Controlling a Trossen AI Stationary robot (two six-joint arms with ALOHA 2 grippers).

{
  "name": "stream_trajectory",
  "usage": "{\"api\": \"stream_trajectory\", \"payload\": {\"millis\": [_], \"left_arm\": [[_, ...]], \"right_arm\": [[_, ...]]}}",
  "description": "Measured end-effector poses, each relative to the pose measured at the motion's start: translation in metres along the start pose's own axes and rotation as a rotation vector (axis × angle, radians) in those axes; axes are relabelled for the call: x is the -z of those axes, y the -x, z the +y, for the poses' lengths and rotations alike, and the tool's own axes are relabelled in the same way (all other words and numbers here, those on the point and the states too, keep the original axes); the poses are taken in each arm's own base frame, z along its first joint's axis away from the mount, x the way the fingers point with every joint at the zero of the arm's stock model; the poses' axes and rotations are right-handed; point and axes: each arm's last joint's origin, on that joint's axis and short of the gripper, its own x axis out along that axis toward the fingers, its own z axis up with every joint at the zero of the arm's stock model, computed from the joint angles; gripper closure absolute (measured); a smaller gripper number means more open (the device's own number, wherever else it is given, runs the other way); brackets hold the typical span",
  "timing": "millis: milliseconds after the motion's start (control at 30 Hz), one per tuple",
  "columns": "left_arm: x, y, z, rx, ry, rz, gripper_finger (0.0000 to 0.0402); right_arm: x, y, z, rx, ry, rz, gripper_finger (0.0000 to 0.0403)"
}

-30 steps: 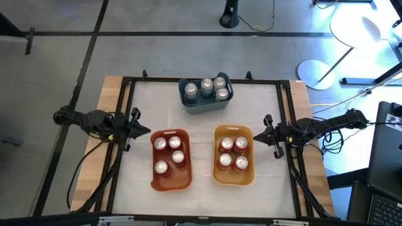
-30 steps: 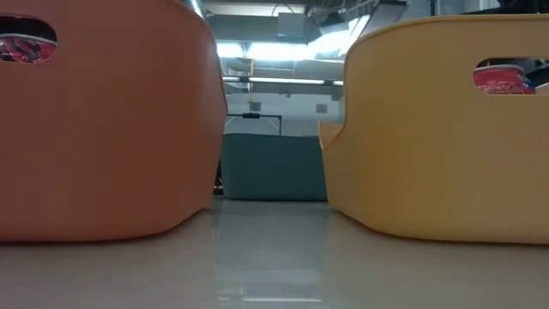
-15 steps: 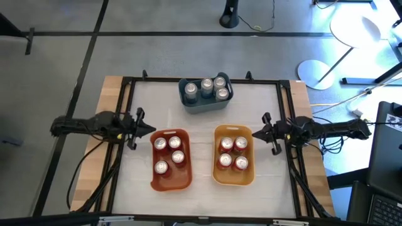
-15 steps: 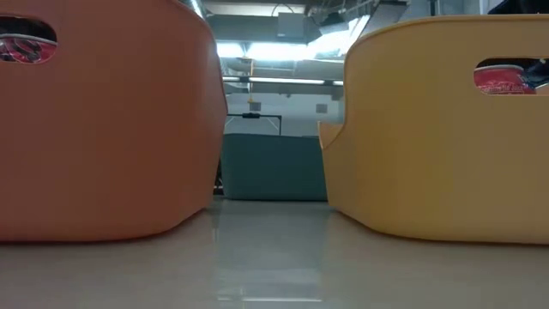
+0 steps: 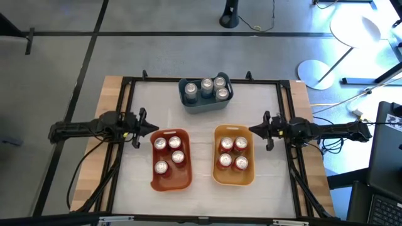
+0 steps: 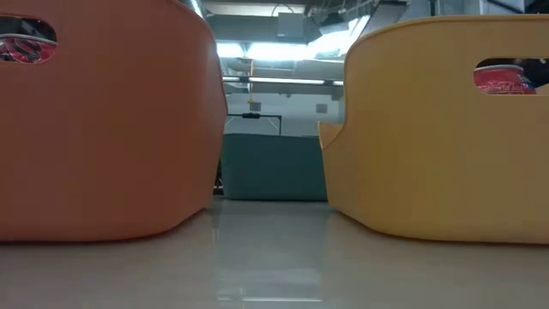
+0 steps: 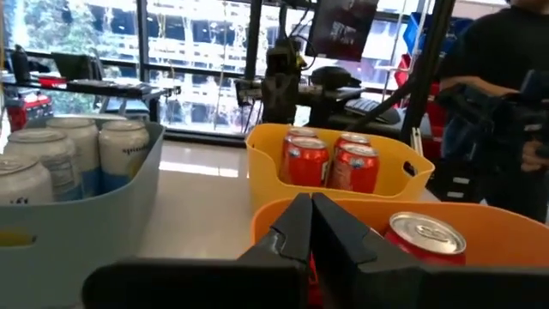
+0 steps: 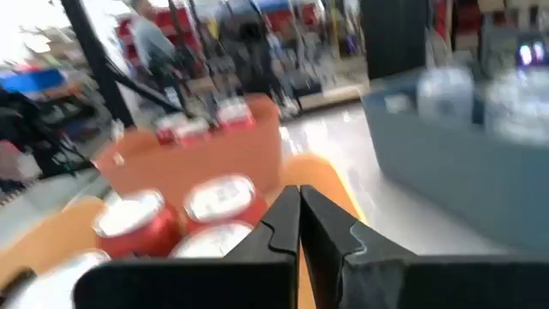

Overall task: Sort soda cans
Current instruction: Return to Home Position

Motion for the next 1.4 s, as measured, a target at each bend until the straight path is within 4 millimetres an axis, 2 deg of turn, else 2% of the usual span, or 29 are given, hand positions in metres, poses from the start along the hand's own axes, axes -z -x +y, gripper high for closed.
{"api": "stream_trajectory", "payload": {"millis": [133,333,500,1400], "left_arm": [[0.000,0.000,0.001,-0.009,0.020,-0.001,0.0400],[0.001,0.000,0.001,-0.012,0.031,0.006,0.0400],[0.001,0.000,0.001,-0.013,0.033,0.008,0.0400],[0.001,0.000,0.001,-0.015,0.033,0.010,0.0400]], "right_arm": [[0.009,0.001,-0.003,0.064,-0.053,0.087,0.0391],[0.007,0.007,-0.003,0.064,-0.065,0.048,0.0391],[-0.002,0.014,-0.002,0.053,-0.039,-0.060,0.0391],[-0.001,0.014,-0.001,-0.011,-0.077,-0.038,0.0391]]}}
